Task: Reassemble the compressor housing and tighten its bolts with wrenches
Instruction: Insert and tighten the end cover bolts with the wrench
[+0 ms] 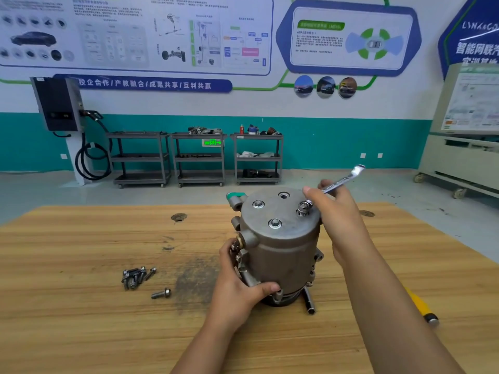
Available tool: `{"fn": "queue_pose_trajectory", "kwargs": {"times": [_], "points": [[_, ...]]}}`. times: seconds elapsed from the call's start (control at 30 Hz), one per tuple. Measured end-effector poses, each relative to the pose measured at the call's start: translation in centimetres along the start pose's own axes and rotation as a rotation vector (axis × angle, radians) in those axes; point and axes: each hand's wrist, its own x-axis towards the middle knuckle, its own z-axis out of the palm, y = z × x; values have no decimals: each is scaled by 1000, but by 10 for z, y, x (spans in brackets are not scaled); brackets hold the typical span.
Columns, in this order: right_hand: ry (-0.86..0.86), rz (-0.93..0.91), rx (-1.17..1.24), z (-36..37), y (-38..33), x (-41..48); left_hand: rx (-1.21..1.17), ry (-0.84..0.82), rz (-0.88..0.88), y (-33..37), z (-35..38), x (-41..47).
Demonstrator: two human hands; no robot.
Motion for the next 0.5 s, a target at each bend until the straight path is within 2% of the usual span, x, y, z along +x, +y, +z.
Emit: {"fn": "queue_pose_trajectory", "kwargs": {"times": [0.13,0.2,0.27,0.37,0.5], "points": [[209,-155,425,7,18,-27,17,0,32,-3,2,1],[248,-222,594,10,22,-39,15,-1,40,-4,3,1],[249,-277,654,11,24,-47,11,-3,35,-6,3,1],[271,-445,389,11,31,-58,4,-1,26,-7,2,1],[321,-807,-232,2,38,-63,20,12,10,-7,1,1]]}}
